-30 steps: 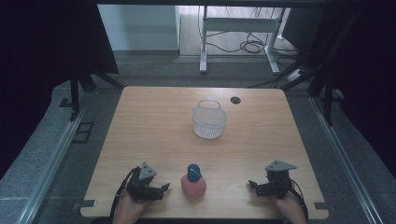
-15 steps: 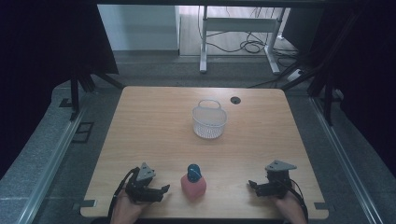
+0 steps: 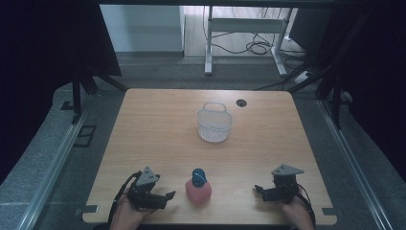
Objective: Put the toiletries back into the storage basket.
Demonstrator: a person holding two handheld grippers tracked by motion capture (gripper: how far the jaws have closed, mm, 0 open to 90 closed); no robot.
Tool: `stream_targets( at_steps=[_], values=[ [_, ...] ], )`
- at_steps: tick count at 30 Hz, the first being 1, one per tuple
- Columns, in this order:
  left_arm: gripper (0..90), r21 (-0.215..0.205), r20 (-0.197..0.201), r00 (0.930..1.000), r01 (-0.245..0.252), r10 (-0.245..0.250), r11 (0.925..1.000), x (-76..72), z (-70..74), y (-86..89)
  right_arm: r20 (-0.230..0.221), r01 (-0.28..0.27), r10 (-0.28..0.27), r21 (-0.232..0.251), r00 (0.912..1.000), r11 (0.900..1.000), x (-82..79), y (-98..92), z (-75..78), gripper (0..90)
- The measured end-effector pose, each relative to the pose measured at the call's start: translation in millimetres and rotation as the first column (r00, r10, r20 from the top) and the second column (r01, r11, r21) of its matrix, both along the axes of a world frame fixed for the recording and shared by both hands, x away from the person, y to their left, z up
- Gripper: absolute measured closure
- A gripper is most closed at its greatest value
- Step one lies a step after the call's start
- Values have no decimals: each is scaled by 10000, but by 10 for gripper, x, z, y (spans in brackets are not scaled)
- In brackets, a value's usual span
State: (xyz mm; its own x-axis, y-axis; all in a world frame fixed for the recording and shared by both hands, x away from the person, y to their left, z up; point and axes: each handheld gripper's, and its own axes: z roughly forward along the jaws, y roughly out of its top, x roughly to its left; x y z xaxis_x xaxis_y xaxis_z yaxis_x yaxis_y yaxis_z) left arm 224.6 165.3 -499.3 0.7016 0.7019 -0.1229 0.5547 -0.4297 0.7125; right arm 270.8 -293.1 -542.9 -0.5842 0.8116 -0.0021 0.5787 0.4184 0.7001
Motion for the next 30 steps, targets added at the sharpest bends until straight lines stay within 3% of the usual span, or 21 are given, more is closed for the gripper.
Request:
stream_targets(
  at_steps=[20,30],
  values=[
    [187,-552,458,9907,1302,-1278,9899,-70,325,-204,6,10,-10,2,10000,10000,2,2,0,0],
    [201,-517,776,9823,1747,-1705,9833,-22,441,-360,5,11,-11,4,10000,10000,2,2,0,0]
  ],
)
